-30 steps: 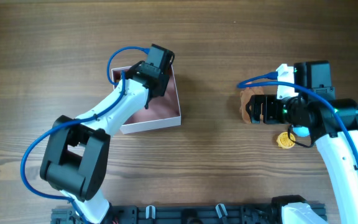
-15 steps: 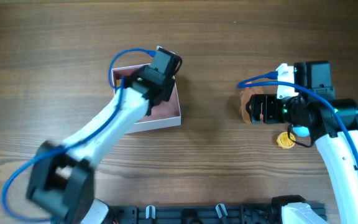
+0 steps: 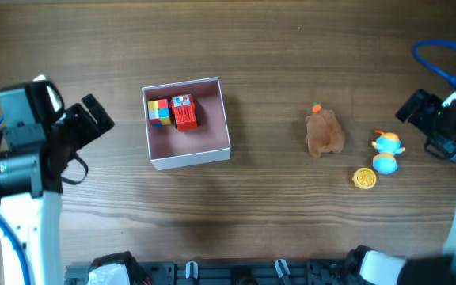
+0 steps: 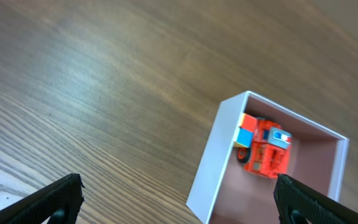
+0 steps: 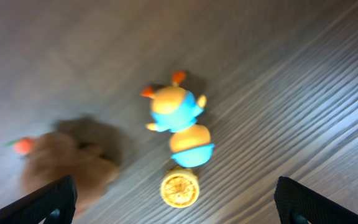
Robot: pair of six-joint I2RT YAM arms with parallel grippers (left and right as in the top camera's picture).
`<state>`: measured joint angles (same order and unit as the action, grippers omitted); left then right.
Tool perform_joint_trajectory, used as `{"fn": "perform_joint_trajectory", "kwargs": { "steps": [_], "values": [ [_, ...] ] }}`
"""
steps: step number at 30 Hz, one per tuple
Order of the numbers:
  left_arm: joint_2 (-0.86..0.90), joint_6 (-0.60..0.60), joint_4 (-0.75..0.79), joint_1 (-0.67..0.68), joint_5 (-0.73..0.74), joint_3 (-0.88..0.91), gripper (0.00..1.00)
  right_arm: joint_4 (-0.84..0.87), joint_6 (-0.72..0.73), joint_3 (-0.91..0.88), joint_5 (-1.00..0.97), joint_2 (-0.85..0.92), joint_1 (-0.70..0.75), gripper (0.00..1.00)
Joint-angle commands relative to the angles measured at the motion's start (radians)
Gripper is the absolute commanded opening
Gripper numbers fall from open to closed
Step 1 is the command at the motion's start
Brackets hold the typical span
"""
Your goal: Pack container
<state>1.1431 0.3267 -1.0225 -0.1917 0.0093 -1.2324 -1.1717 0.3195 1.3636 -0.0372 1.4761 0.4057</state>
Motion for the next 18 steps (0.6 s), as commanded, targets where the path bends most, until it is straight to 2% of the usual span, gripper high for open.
{"fn": "perform_joint_trajectory", "kwargs": {
  "steps": [1, 7, 13, 18],
  "values": [
    [0.084, -0.035, 0.0, -0.023, 0.062, 0.004, 1.0, -0.008, -0.058, 0.002, 0.064, 0.135, 0.032, 1.0],
    [0.144, -0.035, 0.0, -0.023, 0.061, 0.004, 1.0, 0.1, -0.055, -0.129, 0.065, 0.206, 0.032, 1.0],
    [0.148, -0.035, 0.001, -0.023, 0.061, 0.004, 1.0, 0.367, -0.084, -0.325, 0.109, 0.224, 0.031, 1.0],
    [0.148, -0.035, 0.001, -0.023, 0.061, 0.004, 1.0, 0.484, -0.079, -0.421, 0.11, 0.228, 0.031, 0.96]
  ]
}}
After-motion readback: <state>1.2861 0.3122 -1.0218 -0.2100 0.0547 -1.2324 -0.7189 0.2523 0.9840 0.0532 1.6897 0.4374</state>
